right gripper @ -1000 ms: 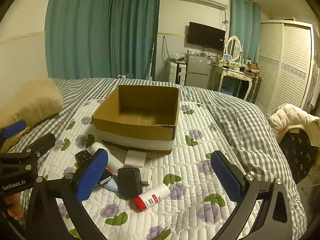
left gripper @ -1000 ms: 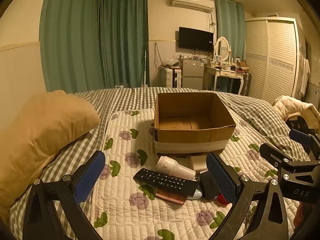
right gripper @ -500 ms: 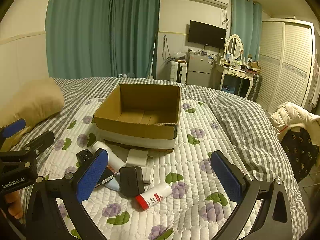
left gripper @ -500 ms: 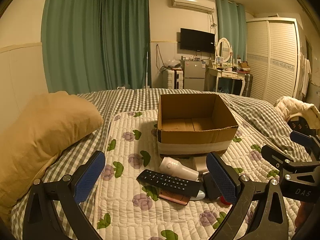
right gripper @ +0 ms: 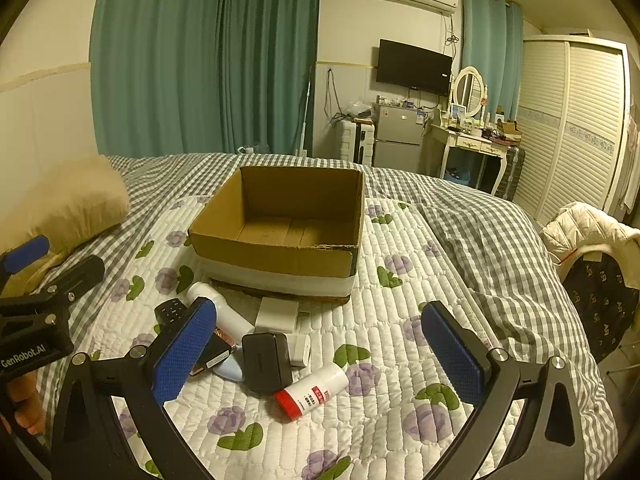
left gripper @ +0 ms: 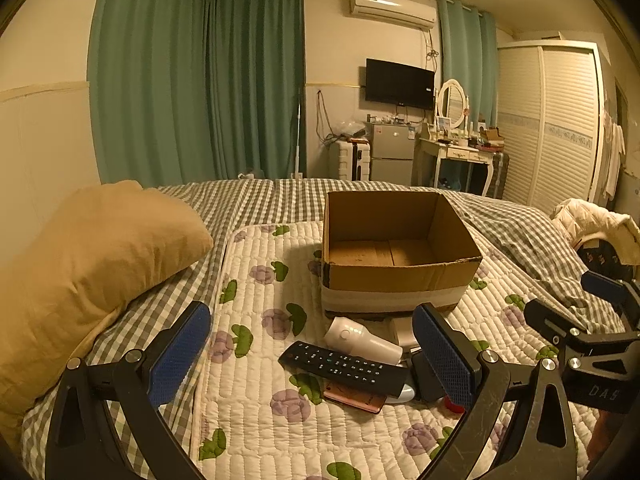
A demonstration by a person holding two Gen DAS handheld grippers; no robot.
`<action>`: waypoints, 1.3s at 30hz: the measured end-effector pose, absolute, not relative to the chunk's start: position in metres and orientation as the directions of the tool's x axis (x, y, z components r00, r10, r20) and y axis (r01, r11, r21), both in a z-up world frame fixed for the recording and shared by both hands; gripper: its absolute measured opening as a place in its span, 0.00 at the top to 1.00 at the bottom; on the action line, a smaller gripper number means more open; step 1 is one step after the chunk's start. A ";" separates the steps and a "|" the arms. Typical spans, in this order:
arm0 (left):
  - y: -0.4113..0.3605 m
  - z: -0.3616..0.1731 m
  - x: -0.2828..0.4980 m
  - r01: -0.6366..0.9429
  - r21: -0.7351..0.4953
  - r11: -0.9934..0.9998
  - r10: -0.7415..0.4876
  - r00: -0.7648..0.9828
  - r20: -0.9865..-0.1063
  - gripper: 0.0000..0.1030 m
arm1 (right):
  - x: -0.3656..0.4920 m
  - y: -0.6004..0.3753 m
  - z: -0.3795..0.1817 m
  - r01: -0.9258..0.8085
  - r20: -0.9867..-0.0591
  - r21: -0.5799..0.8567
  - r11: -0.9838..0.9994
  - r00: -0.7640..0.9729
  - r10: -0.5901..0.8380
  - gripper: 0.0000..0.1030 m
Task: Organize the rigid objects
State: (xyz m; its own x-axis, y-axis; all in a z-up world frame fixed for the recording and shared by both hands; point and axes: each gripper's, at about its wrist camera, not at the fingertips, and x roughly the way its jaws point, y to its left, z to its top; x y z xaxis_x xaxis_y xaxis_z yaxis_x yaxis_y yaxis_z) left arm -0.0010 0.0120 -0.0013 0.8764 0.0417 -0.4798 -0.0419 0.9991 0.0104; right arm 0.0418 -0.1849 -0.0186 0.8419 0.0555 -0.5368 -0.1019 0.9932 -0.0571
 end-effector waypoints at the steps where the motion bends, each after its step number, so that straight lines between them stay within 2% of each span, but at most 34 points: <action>1: 0.012 -0.002 -0.002 -0.044 0.010 0.999 0.043 0.877 -0.479 0.00 | 0.042 -0.184 -0.019 -0.104 -0.538 -0.060 0.993 0.841 0.056 0.00; 39: 0.014 -0.003 -0.009 -0.046 0.014 0.999 0.047 0.877 -0.479 0.00 | 0.041 -0.169 -0.025 -0.140 -0.560 -0.064 0.988 0.824 0.081 0.01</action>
State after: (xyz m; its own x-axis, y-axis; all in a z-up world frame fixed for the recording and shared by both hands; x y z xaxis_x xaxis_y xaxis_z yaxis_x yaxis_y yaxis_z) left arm -0.0095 0.0142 -0.0028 0.8768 0.0466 -0.4786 -0.0456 0.9989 0.0138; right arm 0.0406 -0.1693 -0.0252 0.8245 0.0809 -0.5601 -0.1403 0.9880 -0.0639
